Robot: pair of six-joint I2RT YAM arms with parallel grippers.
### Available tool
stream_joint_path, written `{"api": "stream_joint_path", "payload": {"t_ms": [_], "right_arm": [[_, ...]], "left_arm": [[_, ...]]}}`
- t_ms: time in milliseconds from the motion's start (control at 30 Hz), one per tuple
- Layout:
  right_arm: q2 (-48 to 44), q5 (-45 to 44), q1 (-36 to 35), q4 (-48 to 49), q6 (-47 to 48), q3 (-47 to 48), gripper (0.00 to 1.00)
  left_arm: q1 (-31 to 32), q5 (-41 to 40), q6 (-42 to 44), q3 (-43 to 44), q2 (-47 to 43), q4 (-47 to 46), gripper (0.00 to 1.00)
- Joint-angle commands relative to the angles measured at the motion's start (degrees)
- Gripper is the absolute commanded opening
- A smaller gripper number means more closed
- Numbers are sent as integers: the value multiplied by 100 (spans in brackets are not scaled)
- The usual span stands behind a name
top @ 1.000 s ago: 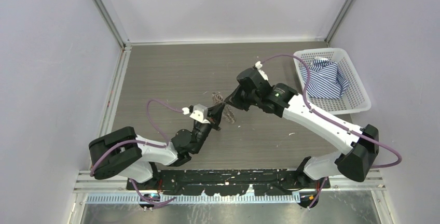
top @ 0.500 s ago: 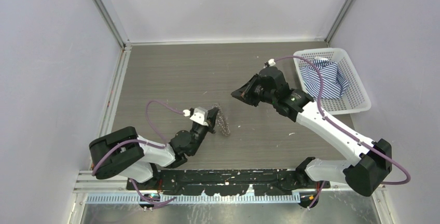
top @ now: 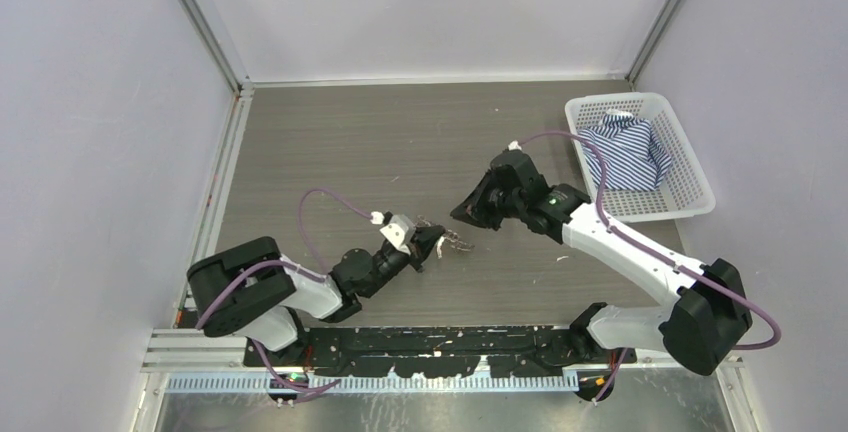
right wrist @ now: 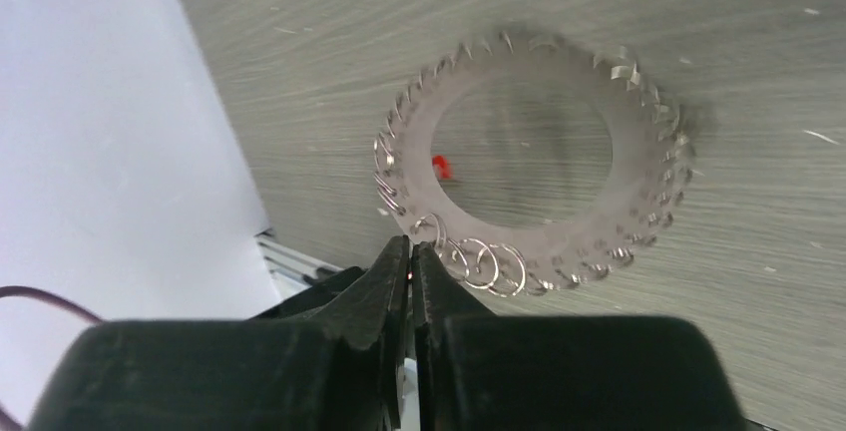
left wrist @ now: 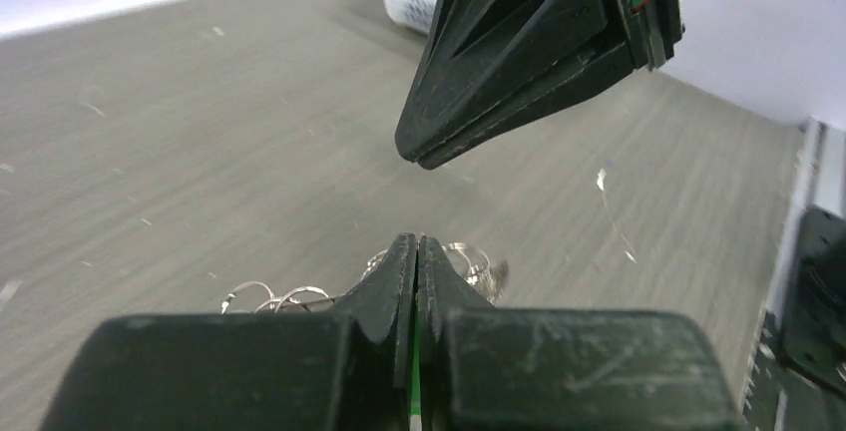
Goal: Remove the keys from the keyring
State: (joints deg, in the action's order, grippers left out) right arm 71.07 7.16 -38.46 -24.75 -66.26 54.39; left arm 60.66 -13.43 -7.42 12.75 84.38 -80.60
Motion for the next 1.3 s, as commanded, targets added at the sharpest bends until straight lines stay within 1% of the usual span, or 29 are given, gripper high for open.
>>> {"api": "stream_joint_path", "payload": {"t_ms": [0, 100, 267, 433, 533, 567, 600, 633, 667, 733, 767, 833, 900, 967, 1000, 1100, 1133, 1200, 1267], "right_arm": [[-339, -281, 85, -112, 120, -450, 12], [-387, -89, 125, 125, 336, -796, 16], [-326, -55, 126, -82, 921, -890, 20], [-87, 54, 121, -98, 1008, -1047, 22], [-7, 53, 125, -112, 1017, -1106, 22], [32, 61, 128, -128, 1018, -1102, 23], [76, 73, 118, -157, 1018, -1082, 23], [123, 89, 112, -187, 1016, -1067, 23], [161, 84, 96, -218, 1012, -1044, 23], [234, 4, 30, -277, 982, -971, 24], [263, -47, -22, -302, 975, -921, 24], [324, -222, -163, -334, 1038, -845, 24], [378, -327, -308, -176, 1142, -871, 27], [453, -291, -347, 88, 1311, -921, 28], [509, -344, -373, 100, 1376, -878, 29], [712, -375, -521, -25, 1363, -672, 29], [757, -505, -654, -100, 1330, -596, 29], [891, -669, -884, -229, 1234, -426, 29], [1018, -876, -1021, -302, 1019, -344, 28]], "left_arm": [[-72, 892, -453, 23, 479, -109, 0], [-64, 1006, -660, -30, 628, -27, 0], [-60, 1082, -785, 170, 595, 854, 0], [-55, 1245, -1032, 275, 912, 967, 1], [-41, 1267, -1250, 199, 1105, 766, 1], [-42, 1276, -1302, 146, 1119, 689, 3], [-40, 1296, -1341, 106, 1110, 667, 7], [-31, 1311, -1358, 78, 1089, 705, 16], [-30, 1308, -1406, 50, 1059, 771, 23], [-33, 1317, -1470, -61, 982, 834, 33], [-29, 1286, -1519, -148, 916, 820, 35], [-29, 1088, -1593, -333, 702, 889, 36], [-29, 810, -1661, -474, 329, 1210, 35], [-29, 407, -1801, -539, -130, 1749, 31], [-31, 259, -1882, -481, -456, 2256, 30], [-28, -131, -2102, 60, -1452, 4637, 26], [-28, -244, -2147, 77, -1672, 4925, 26], [-31, -310, -2119, -134, -2043, 4876, 26], [-28, -322, -2090, -224, -2313, 5015, 26]]}}
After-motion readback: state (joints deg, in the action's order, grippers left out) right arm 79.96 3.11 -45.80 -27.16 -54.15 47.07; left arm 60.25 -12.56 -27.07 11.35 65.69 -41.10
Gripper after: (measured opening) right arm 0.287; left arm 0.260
